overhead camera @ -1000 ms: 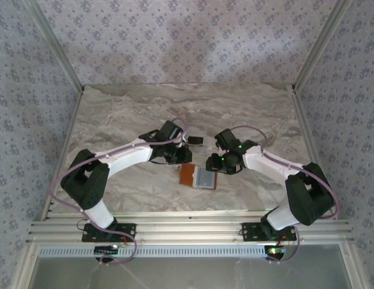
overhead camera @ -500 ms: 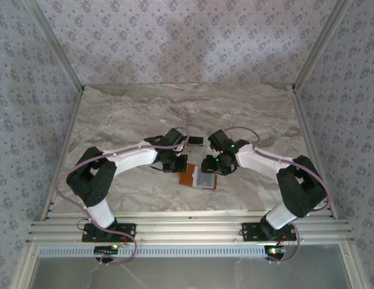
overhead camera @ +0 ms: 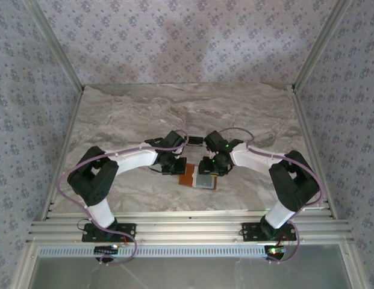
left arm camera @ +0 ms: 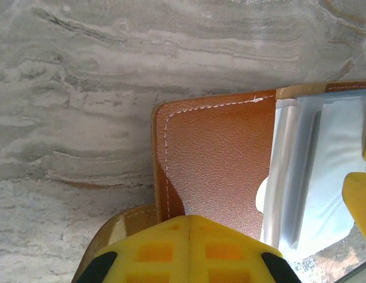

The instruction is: Take the credit cards out of the card holder

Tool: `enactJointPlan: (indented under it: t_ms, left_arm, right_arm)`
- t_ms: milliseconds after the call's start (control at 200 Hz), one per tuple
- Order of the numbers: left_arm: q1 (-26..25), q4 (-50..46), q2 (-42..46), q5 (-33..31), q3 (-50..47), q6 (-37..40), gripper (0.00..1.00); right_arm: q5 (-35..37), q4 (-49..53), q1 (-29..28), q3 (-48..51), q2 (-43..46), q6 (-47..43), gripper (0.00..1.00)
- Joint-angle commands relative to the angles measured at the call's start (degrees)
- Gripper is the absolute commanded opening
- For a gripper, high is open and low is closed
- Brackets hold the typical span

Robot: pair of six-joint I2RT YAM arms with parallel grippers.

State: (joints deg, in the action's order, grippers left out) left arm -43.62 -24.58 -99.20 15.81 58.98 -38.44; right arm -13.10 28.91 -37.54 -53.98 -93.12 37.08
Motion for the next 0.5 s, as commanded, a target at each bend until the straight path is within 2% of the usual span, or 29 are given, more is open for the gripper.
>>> enactJointPlan:
  t_ms: [0, 495]
  left_arm:
    - [0.0, 0.6, -1.1, 0.5, -0.6, 0.2, 0.00]
    - [0.1, 2.1, 2.6, -0.6, -2.4, -0.5, 0.00]
  right_arm:
    - [-0.1, 1.0, -1.0, -1.4, -1.5, 1.1, 0.47]
    - [-2.6, -4.6, -2.7, -2.4, -2.6, 3.8, 0.45]
